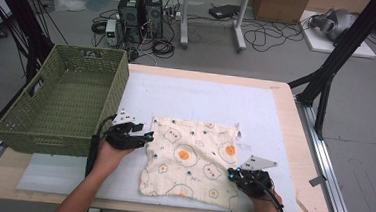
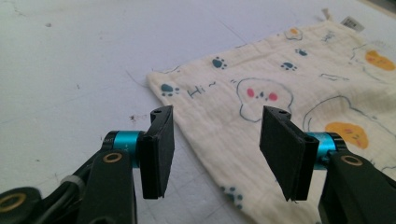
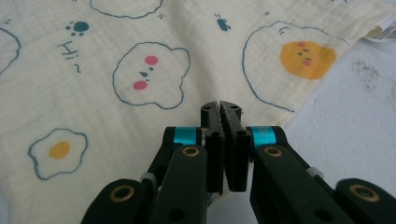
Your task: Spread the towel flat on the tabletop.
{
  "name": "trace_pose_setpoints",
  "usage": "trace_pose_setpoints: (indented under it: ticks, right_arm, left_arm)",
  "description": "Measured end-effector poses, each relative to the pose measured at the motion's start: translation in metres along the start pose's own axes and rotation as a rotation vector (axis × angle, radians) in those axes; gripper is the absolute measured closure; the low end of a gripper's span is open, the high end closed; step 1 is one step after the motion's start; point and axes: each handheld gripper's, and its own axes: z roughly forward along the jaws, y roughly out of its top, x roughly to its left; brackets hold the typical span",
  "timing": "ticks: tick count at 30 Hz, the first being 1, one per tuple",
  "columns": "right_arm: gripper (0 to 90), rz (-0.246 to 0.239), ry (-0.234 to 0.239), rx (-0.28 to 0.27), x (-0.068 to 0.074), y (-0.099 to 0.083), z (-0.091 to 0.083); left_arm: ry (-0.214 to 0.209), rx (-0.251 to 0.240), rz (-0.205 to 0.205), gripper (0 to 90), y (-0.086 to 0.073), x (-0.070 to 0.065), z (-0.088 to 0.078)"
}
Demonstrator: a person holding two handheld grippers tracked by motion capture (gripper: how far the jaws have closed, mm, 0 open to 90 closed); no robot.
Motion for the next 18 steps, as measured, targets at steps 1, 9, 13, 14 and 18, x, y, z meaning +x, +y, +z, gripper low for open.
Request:
trace_pose_setpoints:
  ticks: [1, 9, 13, 14, 18]
  right_arm:
    - [82.8, -0.002, -0.011, -0.008, 0.0, -0.001, -0.003]
    - [62.5, 0.083, -0.167, -0.192, -0.027, 0.02, -0.017]
    - [58.1, 0.118, -0.179, -0.178, -0.05, 0.031, 0.001]
    - [58.2, 0.122, -0.175, -0.173, -0.054, 0.034, 0.004]
    - [56.0, 0.105, -0.172, -0.168, -0.063, 0.041, 0.006]
  left_arm:
    - [-0.001, -0.012, 0.0, 44.8, 0.002, 0.001, 0.001]
    - [0.034, 0.004, 0.002, 43.1, 0.016, 0.008, 0.027]
    - [0.051, 0.007, -0.044, 43.2, 0.017, 0.018, 0.04]
    - [0.057, 0.003, -0.05, 43.0, 0.016, 0.02, 0.042]
    - [0.068, -0.005, -0.068, 42.6, 0.015, 0.025, 0.043]
